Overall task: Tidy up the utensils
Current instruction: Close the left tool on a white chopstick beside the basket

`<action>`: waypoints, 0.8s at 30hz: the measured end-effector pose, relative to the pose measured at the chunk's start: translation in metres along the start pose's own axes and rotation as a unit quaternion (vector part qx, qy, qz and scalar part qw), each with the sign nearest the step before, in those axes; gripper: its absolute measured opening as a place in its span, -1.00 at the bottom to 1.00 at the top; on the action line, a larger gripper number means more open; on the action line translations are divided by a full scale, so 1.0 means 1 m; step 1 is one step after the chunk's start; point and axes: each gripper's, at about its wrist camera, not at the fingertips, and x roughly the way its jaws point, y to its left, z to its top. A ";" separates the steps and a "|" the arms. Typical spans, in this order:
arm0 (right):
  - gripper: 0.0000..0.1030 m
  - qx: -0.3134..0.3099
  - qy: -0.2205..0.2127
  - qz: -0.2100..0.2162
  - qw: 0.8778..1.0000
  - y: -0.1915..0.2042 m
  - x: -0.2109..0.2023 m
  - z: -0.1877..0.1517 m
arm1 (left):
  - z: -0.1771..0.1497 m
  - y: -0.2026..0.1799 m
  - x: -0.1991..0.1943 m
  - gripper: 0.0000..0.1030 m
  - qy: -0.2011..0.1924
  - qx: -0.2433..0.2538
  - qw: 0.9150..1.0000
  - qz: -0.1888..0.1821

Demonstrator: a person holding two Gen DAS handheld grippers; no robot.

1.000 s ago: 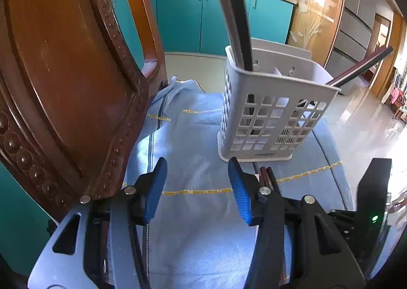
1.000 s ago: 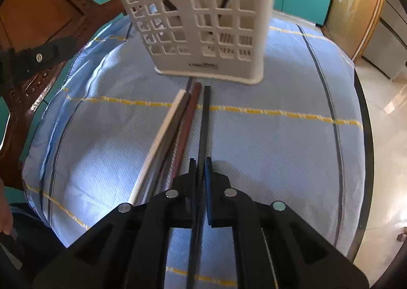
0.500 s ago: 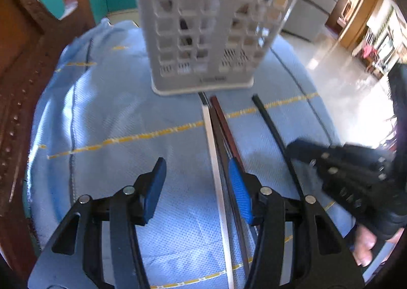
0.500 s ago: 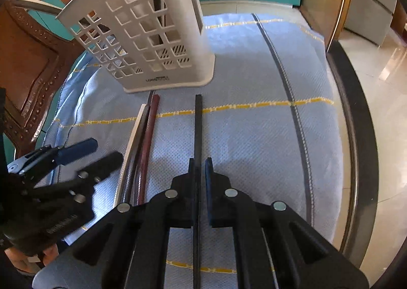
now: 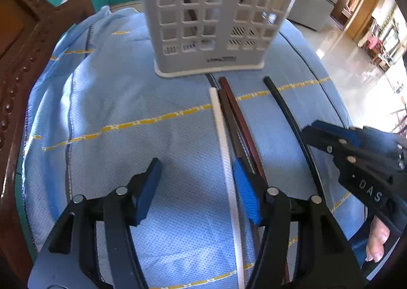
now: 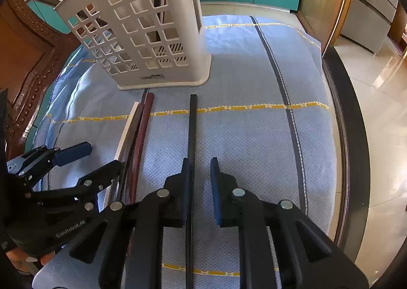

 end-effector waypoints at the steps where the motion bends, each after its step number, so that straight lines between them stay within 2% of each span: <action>1: -0.68 0.001 0.000 -0.001 1.000 0.000 0.000 0.000 | -0.001 -0.003 0.001 0.16 -0.001 0.009 1.000 0.007; 3: -0.68 0.003 0.000 -0.002 1.000 -0.001 0.001 0.001 | -0.003 -0.009 0.001 0.10 -0.003 0.017 1.000 0.012; 5: -0.68 0.002 0.000 -0.003 1.000 0.000 0.001 0.001 | -0.004 -0.010 -0.001 -0.16 -0.004 0.019 1.000 0.007; 7: -0.68 -0.001 0.000 -0.005 1.000 0.001 0.001 0.000 | -0.004 -0.009 -0.002 -0.52 -0.005 0.021 1.000 0.003; 9: -0.68 -0.004 -0.001 -0.007 1.000 0.001 0.002 0.000 | -0.003 -0.011 -0.001 -0.76 -0.005 0.028 1.000 -0.006; 10: -0.68 -0.005 -0.001 -0.007 1.000 0.001 0.002 0.000 | -0.003 -0.012 -0.002 -0.80 -0.005 0.033 0.999 -0.009; 15: -0.58 -0.016 -0.006 -0.009 1.000 0.004 0.004 0.001 | 0.002 -0.010 -0.002 -0.79 -0.004 0.029 0.999 -0.013; 17: -0.57 -0.027 -0.010 -0.013 1.000 0.007 0.007 0.002 | 0.005 -0.007 -0.002 -0.73 -0.006 0.019 1.000 -0.010; 19: -0.56 -0.029 -0.008 -0.017 0.999 0.008 0.011 0.004 | 0.011 -0.005 0.001 -0.53 -0.008 0.011 1.000 -0.001; 23: -0.55 -0.044 -0.016 -0.035 0.998 0.013 0.013 0.006 | 0.019 0.000 0.008 -0.42 -0.016 -0.003 1.000 0.019; 24: -0.54 -0.049 -0.017 -0.039 0.998 0.015 0.013 0.005 | 0.020 0.001 0.009 -0.32 -0.018 -0.005 1.000 0.023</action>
